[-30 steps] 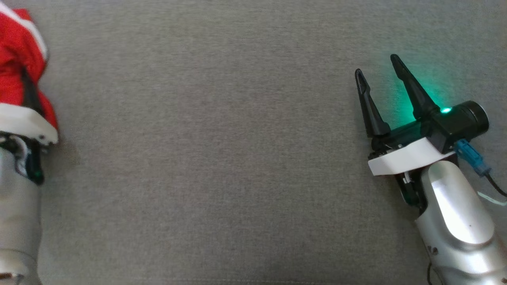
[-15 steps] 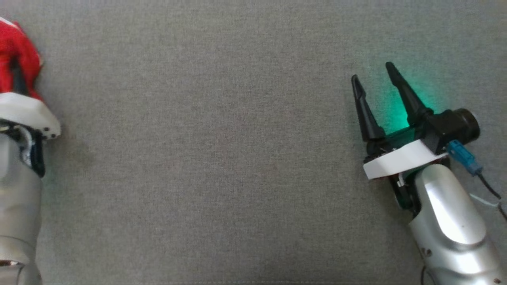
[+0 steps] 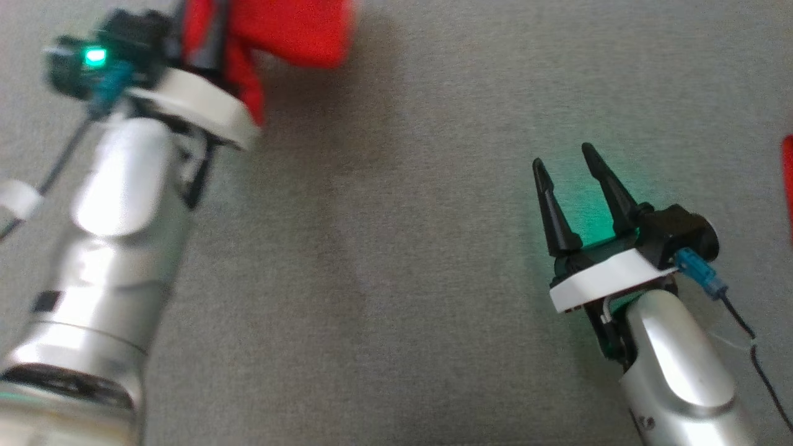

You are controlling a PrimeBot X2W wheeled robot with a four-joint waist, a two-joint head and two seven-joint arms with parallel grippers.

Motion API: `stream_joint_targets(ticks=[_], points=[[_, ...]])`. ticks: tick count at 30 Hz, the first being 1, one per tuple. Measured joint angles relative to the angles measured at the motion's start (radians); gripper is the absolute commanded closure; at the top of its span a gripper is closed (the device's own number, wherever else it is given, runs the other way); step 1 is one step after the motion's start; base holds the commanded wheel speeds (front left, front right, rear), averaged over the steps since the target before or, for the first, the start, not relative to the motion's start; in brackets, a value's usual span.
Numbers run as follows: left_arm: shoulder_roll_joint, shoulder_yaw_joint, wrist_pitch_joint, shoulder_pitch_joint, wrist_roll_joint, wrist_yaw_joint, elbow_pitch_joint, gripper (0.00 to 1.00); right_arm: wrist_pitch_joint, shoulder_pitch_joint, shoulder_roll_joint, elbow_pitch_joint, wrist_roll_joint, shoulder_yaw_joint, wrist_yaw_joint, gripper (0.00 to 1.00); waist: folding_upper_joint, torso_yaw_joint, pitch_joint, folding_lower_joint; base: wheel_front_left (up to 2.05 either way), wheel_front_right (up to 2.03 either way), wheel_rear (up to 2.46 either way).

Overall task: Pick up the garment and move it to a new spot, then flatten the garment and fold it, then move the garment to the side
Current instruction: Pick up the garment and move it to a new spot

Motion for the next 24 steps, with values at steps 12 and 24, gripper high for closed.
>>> stream_joint_targets(ticks=[12, 24], points=[[-0.123, -0.239, -0.013, 0.230, -0.128, 0.002, -0.142, 0.00, 0.000, 0.065, 0.022, 0.042, 0.019, -0.013, 0.000, 0.00, 0.0000, -0.080, -0.094, -0.0001, 0.00, 0.00, 0.00], [-0.093, 0.017, -0.021, 0.621, -0.054, 0.186, -0.296, 0.00, 0.000, 0.131, 0.031, 0.058, 0.028, -0.052, 0.000, 0.00, 0.0000, -0.081, -0.190, -0.0001, 0.00, 0.00, 0.00]])
